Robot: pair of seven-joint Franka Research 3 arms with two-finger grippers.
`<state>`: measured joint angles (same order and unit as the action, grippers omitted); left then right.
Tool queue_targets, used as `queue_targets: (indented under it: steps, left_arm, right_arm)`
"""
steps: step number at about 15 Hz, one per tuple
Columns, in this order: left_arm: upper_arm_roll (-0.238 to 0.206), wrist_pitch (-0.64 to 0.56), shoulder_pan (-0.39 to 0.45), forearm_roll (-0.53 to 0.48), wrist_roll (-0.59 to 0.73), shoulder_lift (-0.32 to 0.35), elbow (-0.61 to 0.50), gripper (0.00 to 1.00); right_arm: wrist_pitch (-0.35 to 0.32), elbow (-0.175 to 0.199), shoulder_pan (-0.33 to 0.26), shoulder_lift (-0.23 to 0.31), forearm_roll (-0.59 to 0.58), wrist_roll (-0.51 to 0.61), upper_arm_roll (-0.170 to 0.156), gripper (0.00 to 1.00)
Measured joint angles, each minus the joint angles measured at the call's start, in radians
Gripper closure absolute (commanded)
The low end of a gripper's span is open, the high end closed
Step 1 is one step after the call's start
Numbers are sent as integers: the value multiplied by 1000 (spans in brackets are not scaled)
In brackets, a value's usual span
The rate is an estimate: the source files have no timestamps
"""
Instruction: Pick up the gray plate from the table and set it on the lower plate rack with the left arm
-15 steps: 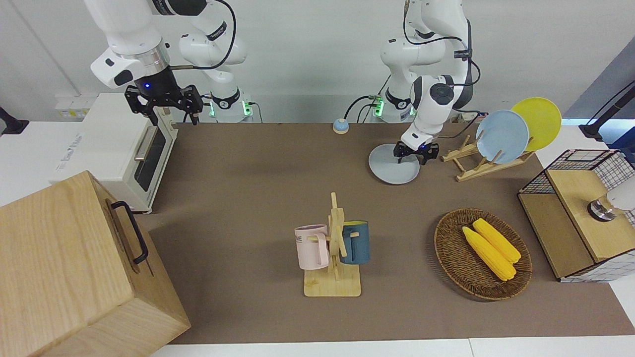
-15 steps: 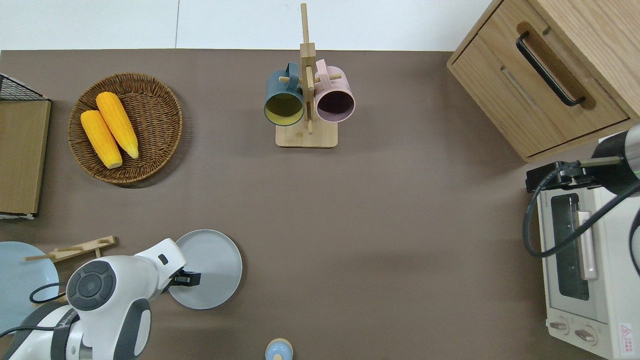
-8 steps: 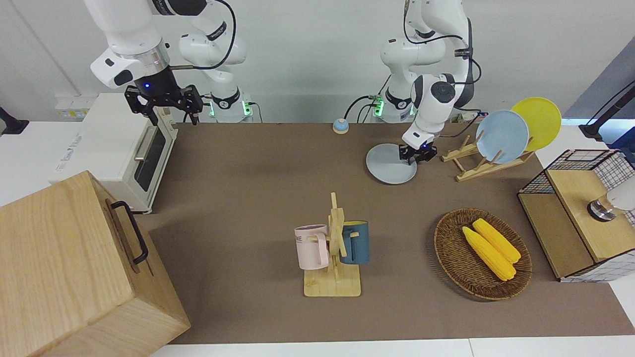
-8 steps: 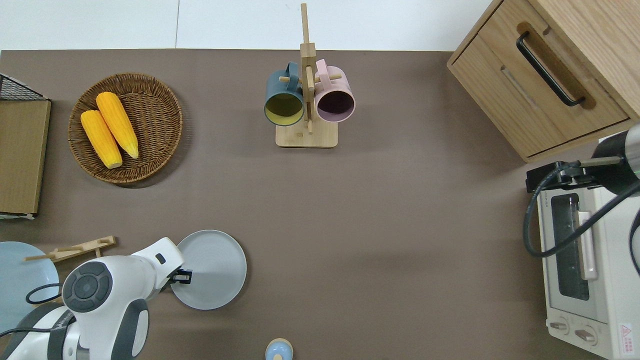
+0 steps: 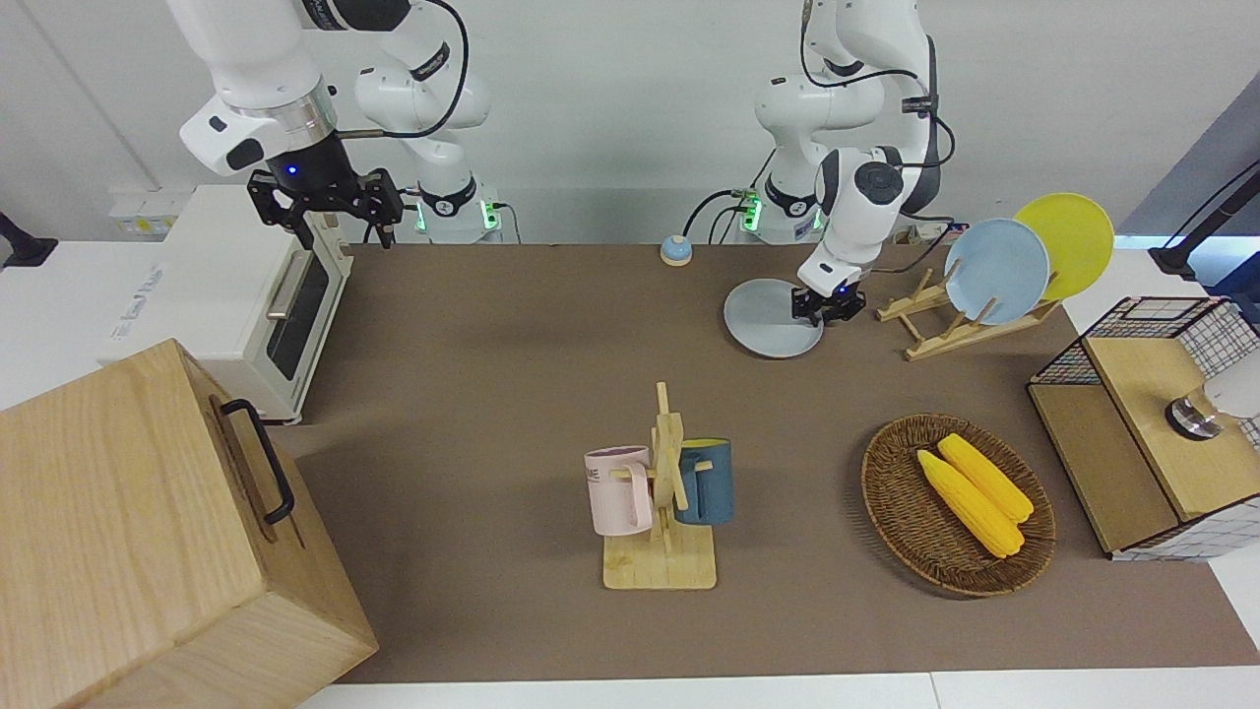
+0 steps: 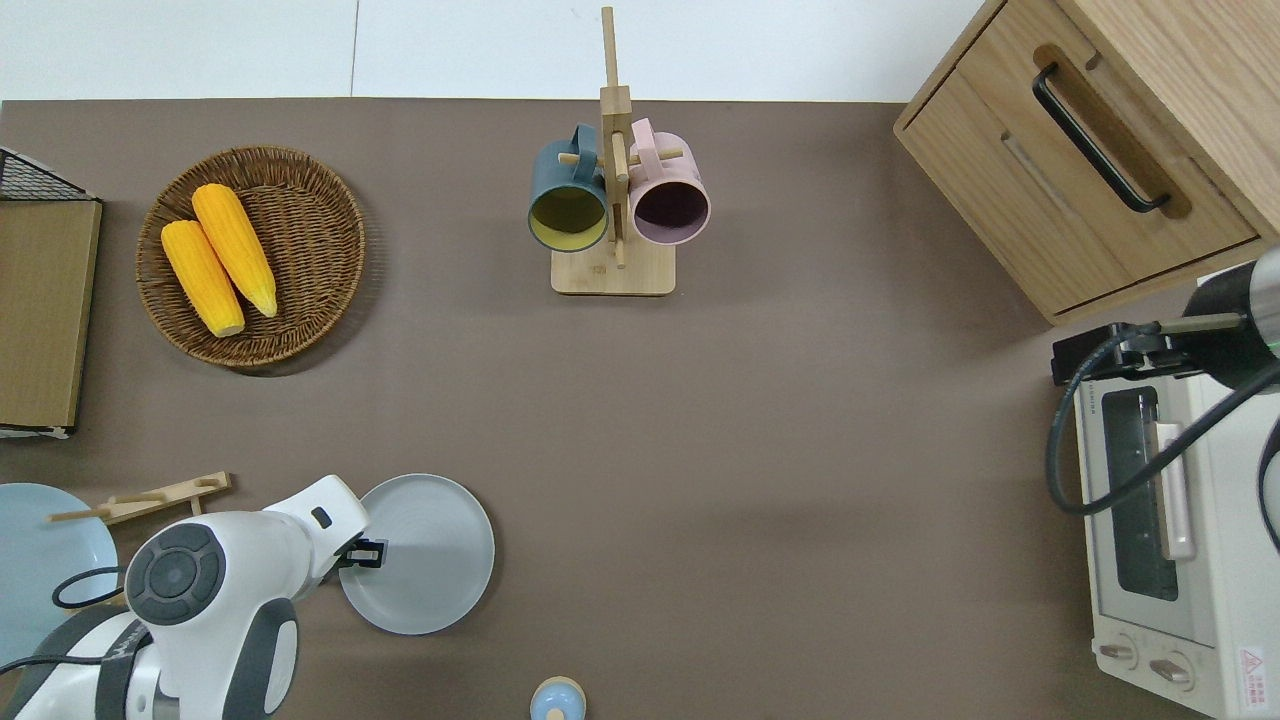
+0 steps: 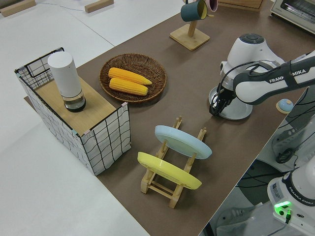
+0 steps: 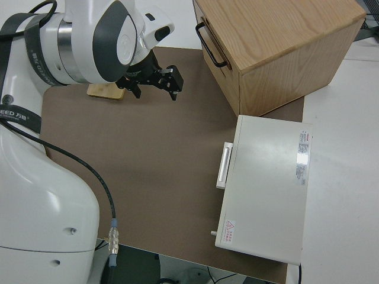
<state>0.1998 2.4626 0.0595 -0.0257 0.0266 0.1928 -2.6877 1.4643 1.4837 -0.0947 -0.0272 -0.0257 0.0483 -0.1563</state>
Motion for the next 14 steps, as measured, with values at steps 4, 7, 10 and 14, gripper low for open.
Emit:
queue_targets:
  steps: [4, 7, 10, 14]
  left_arm:
    - [-3, -90, 0, 0, -6, 11, 40, 1000]
    - [-1, -239, -2, 0, -41, 39, 130, 1000]
    - [7, -282, -3, 0, -70, 51, 164, 1000]
    - [8, -374, -3, 0, -97, 55, 222, 1000]
  right_arm:
    - [0, 0, 0, 0, 0, 0, 0, 17]
    - [0, 0, 0, 0, 0, 0, 0, 17]
    - [0, 0, 0, 0, 0, 0, 0, 17]
    - [0, 0, 0, 0, 0, 0, 0, 17]
